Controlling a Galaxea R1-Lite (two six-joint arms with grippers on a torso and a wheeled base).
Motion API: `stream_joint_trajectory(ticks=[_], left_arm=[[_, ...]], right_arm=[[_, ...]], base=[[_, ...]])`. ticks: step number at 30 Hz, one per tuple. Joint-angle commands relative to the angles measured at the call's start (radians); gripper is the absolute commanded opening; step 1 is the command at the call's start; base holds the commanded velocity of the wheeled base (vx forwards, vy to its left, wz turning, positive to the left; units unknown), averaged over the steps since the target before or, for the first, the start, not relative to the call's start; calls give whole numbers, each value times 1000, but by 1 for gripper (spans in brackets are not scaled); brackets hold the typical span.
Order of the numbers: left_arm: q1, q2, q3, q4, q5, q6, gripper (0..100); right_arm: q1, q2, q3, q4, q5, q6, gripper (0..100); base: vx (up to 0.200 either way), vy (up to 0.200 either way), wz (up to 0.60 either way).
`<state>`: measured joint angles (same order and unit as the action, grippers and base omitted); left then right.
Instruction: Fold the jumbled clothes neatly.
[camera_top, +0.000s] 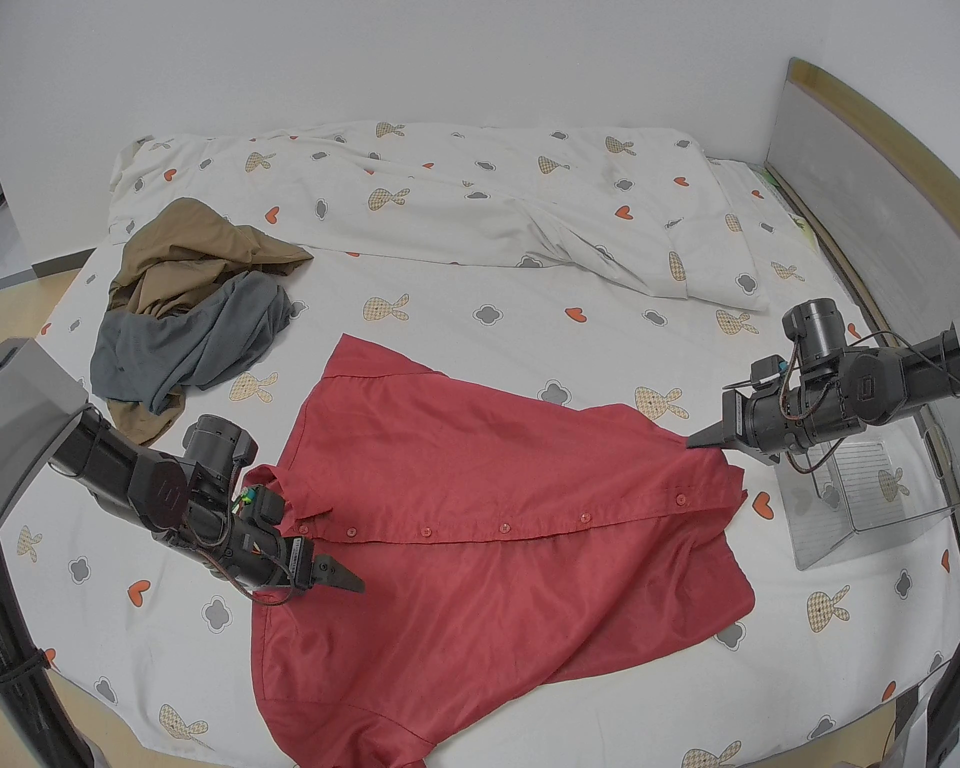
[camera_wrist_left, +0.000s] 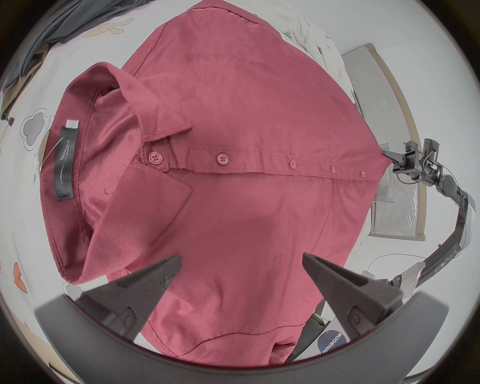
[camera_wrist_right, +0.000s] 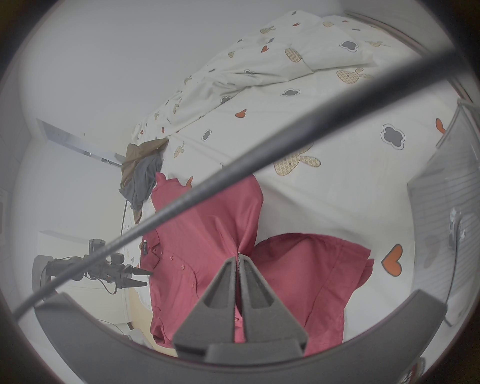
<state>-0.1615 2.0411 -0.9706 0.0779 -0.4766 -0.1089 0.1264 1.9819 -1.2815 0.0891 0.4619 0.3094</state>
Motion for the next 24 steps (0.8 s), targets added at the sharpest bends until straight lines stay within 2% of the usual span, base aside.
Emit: stream_joint_trajectory(ticks=[1,4,10,13,17,20,24], left_arm=[[17,2,1,3,1,-3,100],[46,5,10,5,3,-2,100],[169,7,12,3,3,9,100],[183,-35,17,-3,-7,12,100],[184,-98,27,-9,-66,12,100],[220,-176,35,-12,-135,11,100],[263,-209,24,-33,-174,12,100]], right_arm=[[4,-12,37,0,-2,-3,0],[4,-8,45,0,-2,-4,0],[15,3,44,-2,0,-7,0],[24,2,44,-2,0,-7,0],[29,2,44,-2,0,-7,0],[32,2,42,-2,0,-7,0],[35,3,40,-2,0,-7,0]], base=[[0,0,0],[0,0,0],[0,0,0],[0,0,0],[0,0,0],[0,0,0],[0,0,0]])
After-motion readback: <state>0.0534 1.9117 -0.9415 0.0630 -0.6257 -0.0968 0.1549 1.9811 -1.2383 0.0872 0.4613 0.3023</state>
